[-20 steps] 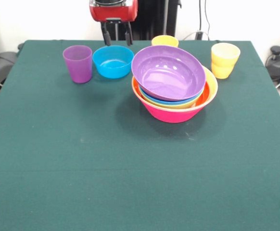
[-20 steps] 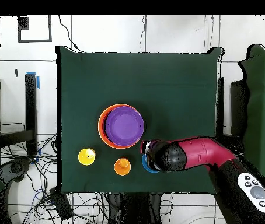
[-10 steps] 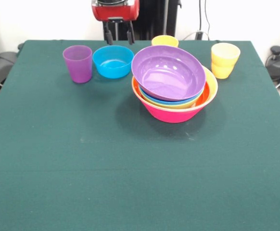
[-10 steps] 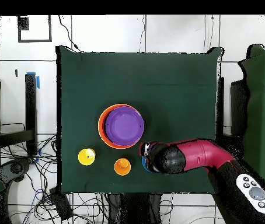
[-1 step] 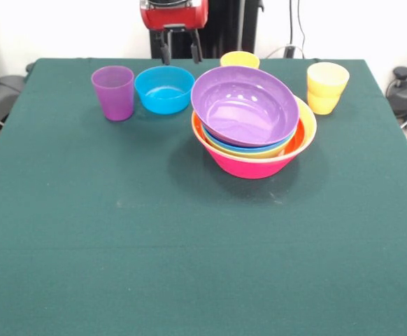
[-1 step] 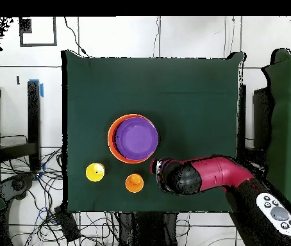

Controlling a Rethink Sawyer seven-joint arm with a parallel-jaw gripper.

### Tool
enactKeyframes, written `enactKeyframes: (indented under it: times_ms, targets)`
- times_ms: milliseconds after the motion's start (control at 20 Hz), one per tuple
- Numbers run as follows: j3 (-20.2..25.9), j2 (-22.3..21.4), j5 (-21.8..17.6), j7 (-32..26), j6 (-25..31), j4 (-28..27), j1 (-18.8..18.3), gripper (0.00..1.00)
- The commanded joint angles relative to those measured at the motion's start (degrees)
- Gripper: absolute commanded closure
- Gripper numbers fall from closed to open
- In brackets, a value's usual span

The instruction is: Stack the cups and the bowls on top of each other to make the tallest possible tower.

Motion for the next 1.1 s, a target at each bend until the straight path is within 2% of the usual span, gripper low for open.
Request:
enactKeyframes:
  times_ms: [50, 700, 1100]
  targets:
    - [-1.8, 5.3, -6.0, -2.4, -3.9, 1.8, 3.6, 0.0]
    - [-6.8, 11.7, -11.8, 0.2, -8.9, -3.2, 7.3, 0.0]
    - [-7.4, 14.7, -12.6, -1.9, -9.9, -5.2, 6.4, 0.0]
